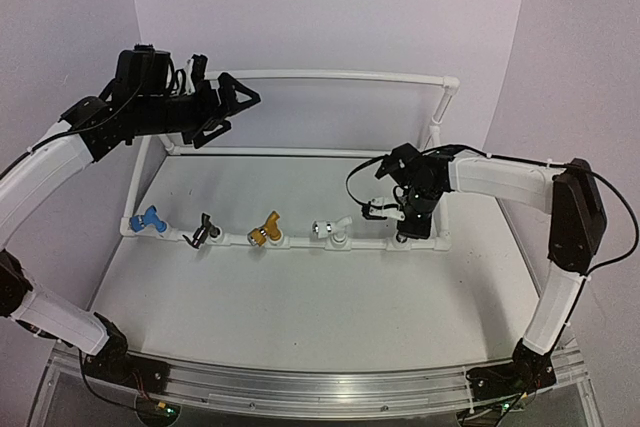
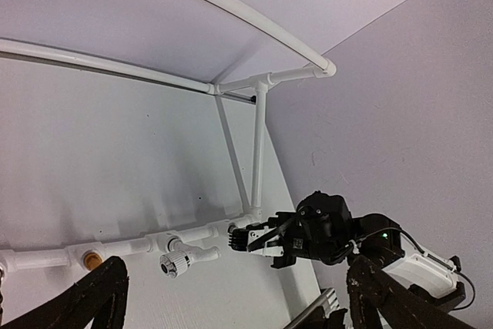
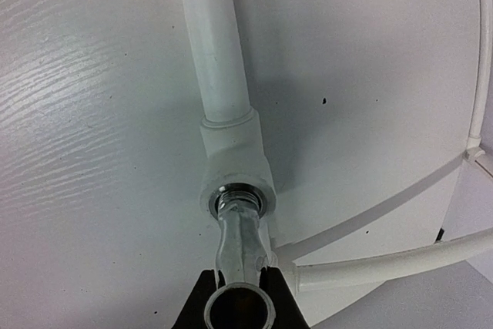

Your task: Install the water faucets

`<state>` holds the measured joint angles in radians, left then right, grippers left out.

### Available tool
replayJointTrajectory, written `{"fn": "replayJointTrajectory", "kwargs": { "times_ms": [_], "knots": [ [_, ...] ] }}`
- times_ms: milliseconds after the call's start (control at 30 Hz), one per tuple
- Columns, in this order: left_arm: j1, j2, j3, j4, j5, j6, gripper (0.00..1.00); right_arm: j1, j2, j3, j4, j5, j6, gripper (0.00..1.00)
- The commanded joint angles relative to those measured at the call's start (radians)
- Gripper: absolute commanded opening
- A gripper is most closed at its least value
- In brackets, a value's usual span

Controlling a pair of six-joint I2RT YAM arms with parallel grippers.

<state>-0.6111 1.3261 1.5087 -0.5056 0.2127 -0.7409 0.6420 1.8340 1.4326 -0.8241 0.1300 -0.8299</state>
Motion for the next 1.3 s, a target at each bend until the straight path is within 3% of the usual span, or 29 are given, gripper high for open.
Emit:
{"fn": "replayJointTrajectory", "kwargs": {
  "times_ms": [0, 400, 733, 1167, 1267],
  "knots": [
    [0.007, 0.006, -0.010, 0.051, -0.014, -0.012, 0.99, 0.007, 0.086, 0.027, -0.033, -0.150, 0.274, 0.00],
    [0.008, -0.009, -0.031, 0.059, -0.024, -0.034, 0.99, 0.007, 0.145, 0.088, -0.111, -0.266, 0.577, 0.00],
    [0.008, -0.024, -0.041, 0.055, -0.033, -0.046, 0.98, 0.005, 0.156, 0.097, -0.110, -0.331, 0.655, 0.00],
    [0.008, -0.017, -0.027, 0.047, -0.035, -0.037, 0.98, -0.014, 0.157, 0.125, -0.116, -0.343, 0.651, 0.35],
    [0.008, -0.013, -0.024, 0.047, -0.034, -0.037, 0.98, -0.018, 0.156, 0.128, -0.118, -0.345, 0.648, 0.35]
  ]
}}
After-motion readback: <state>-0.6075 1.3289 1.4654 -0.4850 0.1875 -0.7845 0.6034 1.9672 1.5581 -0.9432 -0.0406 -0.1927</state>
